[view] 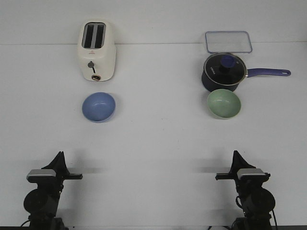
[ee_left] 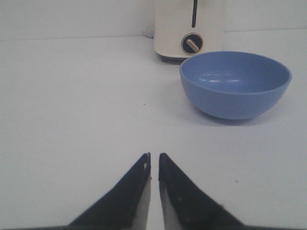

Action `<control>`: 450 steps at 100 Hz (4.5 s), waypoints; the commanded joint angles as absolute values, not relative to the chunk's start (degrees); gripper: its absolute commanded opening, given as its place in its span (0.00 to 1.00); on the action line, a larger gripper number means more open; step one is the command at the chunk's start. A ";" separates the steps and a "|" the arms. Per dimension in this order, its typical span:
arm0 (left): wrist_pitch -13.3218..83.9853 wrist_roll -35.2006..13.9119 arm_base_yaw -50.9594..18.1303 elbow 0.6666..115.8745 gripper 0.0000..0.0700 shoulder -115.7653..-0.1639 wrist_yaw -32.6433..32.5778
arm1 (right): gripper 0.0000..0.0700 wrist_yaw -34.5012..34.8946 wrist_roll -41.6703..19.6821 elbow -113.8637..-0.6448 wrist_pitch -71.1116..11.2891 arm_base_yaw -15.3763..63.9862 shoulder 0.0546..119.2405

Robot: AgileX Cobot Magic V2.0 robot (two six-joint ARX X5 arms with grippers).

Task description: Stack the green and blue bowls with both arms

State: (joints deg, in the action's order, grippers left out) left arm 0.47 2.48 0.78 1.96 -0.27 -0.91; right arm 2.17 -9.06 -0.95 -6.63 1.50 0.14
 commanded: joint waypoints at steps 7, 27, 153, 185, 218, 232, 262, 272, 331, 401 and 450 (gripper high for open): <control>-0.08 3.18 0.84 0.86 0.02 -0.19 -0.62 | 0.01 3.25 -16.95 -0.73 -6.00 1.54 0.08; -0.10 3.18 0.84 0.86 0.02 -0.19 -0.62 | 0.00 0.93 -25.41 -8.60 -10.07 1.54 1.39; -0.08 3.18 0.84 0.86 0.02 -0.19 -0.62 | 0.34 6.66 -14.11 -68.38 -20.75 -7.51 98.08; -0.08 3.18 0.84 0.86 0.02 -0.19 -0.62 | 0.00 6.74 -15.16 -68.36 -21.39 -7.53 96.64; -0.08 3.18 0.84 0.86 0.02 -0.19 -0.62 | 0.00 13.69 -15.14 -65.08 -29.69 -4.14 78.54; -0.08 3.18 0.84 0.86 0.02 -0.19 -0.62 | 0.00 13.78 -17.12 -57.56 -29.61 3.38 67.53; -0.08 3.18 0.84 0.86 0.02 -0.19 -0.62 | 0.00 6.31 -25.36 -43.05 -24.03 29.19 60.31; -0.10 3.18 0.84 0.86 0.02 -0.19 -0.62 | 0.00 4.84 -27.55 -40.77 -20.43 34.33 62.67; -0.08 3.18 0.84 0.86 0.02 -0.19 -0.62 | 0.53 2.52 -28.42 -40.51 -19.29 39.57 71.20; -0.08 3.18 0.84 0.89 0.02 -0.19 -0.62 | 0.53 -9.54 -16.21 -32.42 -22.74 48.29 25.10; -0.12 -16.25 0.84 0.91 0.02 -0.19 0.25 | 0.53 -9.54 -16.71 -30.26 -24.51 49.60 21.85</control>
State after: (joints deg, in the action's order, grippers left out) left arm 0.47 -8.97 0.78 1.96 -0.27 -0.03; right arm -9.26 -16.86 -29.93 -25.36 49.04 21.63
